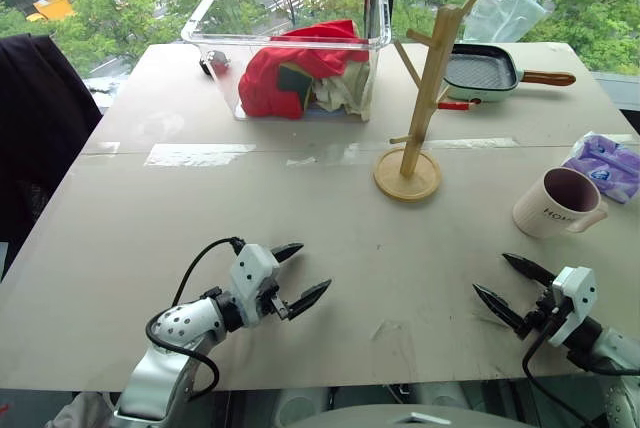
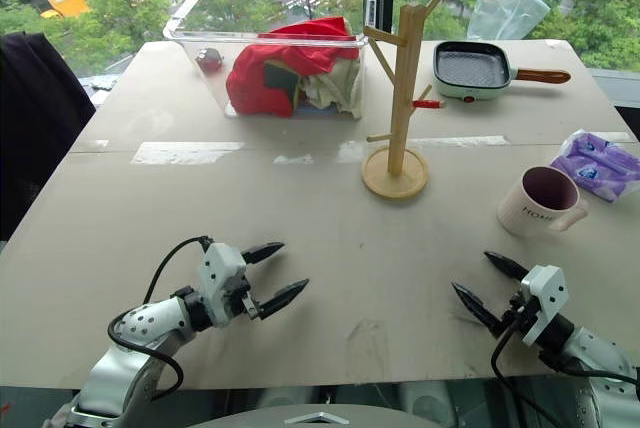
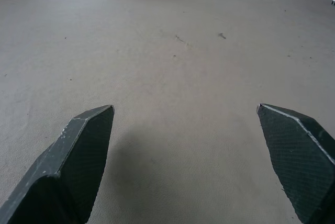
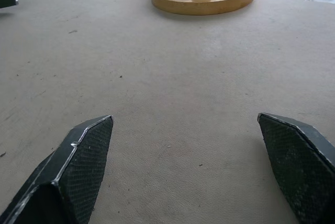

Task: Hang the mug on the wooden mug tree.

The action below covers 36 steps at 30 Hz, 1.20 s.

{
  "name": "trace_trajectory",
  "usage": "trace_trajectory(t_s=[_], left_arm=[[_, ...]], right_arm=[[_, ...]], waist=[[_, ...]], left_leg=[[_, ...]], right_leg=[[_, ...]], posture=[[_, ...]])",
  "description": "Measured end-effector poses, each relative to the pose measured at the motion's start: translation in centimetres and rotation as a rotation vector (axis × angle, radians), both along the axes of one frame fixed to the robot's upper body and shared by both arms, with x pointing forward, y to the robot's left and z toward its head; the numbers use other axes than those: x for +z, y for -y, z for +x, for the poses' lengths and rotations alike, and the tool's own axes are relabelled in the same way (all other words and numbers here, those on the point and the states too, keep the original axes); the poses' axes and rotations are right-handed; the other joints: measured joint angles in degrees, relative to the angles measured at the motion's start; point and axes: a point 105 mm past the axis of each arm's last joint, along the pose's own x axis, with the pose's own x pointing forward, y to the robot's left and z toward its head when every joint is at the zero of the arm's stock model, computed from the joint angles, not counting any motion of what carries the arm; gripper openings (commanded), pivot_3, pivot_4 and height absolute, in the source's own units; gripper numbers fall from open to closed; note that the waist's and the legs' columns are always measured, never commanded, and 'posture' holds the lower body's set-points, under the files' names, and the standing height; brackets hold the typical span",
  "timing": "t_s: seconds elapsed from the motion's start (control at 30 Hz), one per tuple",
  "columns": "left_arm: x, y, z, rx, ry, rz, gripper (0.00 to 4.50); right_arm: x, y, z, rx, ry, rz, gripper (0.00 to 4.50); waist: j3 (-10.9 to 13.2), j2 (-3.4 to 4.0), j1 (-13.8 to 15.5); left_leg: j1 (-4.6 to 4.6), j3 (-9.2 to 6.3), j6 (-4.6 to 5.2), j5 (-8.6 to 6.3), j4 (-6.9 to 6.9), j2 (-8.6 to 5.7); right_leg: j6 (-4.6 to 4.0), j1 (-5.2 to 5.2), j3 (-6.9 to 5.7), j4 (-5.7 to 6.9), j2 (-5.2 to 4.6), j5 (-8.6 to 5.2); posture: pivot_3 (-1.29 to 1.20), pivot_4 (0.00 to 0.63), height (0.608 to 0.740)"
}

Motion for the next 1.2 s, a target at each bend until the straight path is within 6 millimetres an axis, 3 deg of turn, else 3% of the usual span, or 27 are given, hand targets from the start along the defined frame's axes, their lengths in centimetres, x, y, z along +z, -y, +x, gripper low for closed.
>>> trace_trajectory(t_s=[0.83,0.93,1.03,1.2], left_arm=[[0.4,0.4,0.2,-0.019,0.009,-0.021,4.5],[1.8,1.1,0.6,-0.08,0.046,-0.036,4.5],[4.9,2.9,0.7,-0.24,0.108,-0.041,4.5],[8.0,4.9,0.4,-0.4,0.147,-0.075,4.5]], right_arm=[[0.0,0.8,0.0,-0.06,0.005,-0.003,4.46],[0.0,3.1,-0.5,-0.173,-0.009,-0.007,4.46],[0.2,6.9,-1.4,-0.357,-0.017,-0.012,4.46],[1.3,10.6,-1.1,-0.573,0.03,-0.012,4.46]], waist=[[0.0,0.0,0.17],[0.0,0.01,0.88],[0.0,0.06,1.24],[-0.03,0.1,0.61]], left_leg=[[-0.01,0.01,0.0,0.0,0.01,0.0],[-0.02,0.01,0.0,0.0,0.01,-0.02],[-0.01,0.07,0.0,0.0,0.01,-0.03],[0.02,0.17,0.0,0.0,0.01,-0.03]], right_leg=[[0.0,0.0,0.01,0.0,0.0,0.0],[-0.01,0.0,0.01,0.0,0.0,0.0],[-0.01,0.0,0.06,0.0,0.0,0.0],[0.0,0.0,0.15,0.02,0.09,0.01]], posture=[[0.0,0.15,0.74],[0.0,0.15,0.74],[0.0,0.15,0.74],[0.0,0.15,0.74]])
